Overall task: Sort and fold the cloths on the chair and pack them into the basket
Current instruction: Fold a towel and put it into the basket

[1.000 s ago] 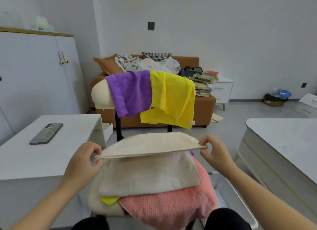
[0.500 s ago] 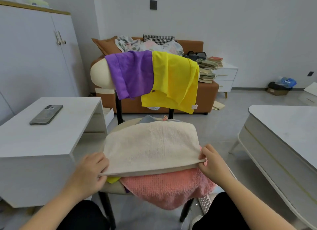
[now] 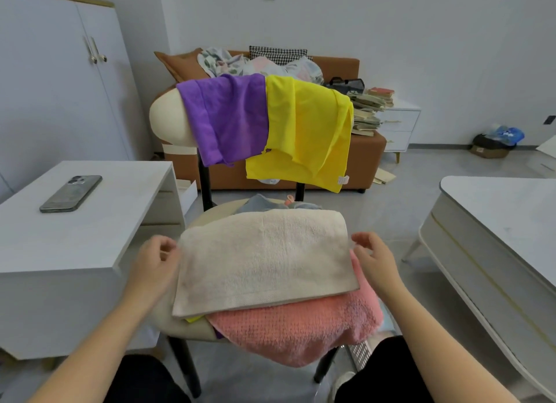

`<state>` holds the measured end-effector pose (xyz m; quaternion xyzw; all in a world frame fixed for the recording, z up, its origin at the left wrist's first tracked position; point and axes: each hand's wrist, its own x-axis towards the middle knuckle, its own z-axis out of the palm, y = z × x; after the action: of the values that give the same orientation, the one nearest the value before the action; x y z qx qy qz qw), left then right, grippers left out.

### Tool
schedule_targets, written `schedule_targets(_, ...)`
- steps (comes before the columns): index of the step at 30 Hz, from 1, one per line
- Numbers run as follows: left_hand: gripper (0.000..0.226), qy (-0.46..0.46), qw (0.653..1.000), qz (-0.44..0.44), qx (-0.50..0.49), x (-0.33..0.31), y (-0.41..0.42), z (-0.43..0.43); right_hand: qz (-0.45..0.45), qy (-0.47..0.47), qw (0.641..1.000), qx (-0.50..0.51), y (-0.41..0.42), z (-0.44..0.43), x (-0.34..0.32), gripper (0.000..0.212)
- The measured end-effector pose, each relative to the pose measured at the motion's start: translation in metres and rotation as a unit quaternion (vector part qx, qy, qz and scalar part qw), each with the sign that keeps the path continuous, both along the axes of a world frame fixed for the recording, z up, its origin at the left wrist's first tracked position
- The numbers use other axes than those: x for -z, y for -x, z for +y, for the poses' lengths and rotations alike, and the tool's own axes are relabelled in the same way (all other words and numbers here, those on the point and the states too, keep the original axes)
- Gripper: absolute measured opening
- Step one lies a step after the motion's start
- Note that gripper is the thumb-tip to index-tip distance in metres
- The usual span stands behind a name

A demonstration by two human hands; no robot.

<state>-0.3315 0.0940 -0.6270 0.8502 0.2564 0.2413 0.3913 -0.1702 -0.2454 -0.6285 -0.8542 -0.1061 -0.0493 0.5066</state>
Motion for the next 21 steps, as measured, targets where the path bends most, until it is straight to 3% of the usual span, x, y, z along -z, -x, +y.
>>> schedule_targets(3, 0.016, 0.200, 0.979, 0.019, -0.043, -0.009, -0.030, 0.005, 0.071, -0.096, 0.993, -0.024, -0.019, 0.013, -0.009, 0.022)
schedule_targets(8, 0.027, 0.370, 0.924, 0.080, -0.051, -0.002, -0.062, 0.014, 0.166, -0.161, 0.972, -0.048, -0.045, 0.034, -0.005, 0.023)
schedule_targets(11, 0.042, 0.393, 0.913, 0.094, -0.056, 0.003, -0.068, 0.019, 0.209, -0.148, 0.965, -0.060, -0.053, 0.042, 0.000, 0.028)
schedule_targets(18, 0.041, 0.473, 0.877, 0.086, -0.001, -0.004, -0.060, 0.012, 0.205, -0.180, 0.962, -0.031, -0.057, 0.041, 0.003, 0.024)
schedule_targets(21, 0.038, 0.439, 0.897, 0.056, -0.024, -0.005, -0.058, 0.009, 0.189, -0.170, 0.967, -0.026, -0.056, 0.043, 0.005, 0.028)
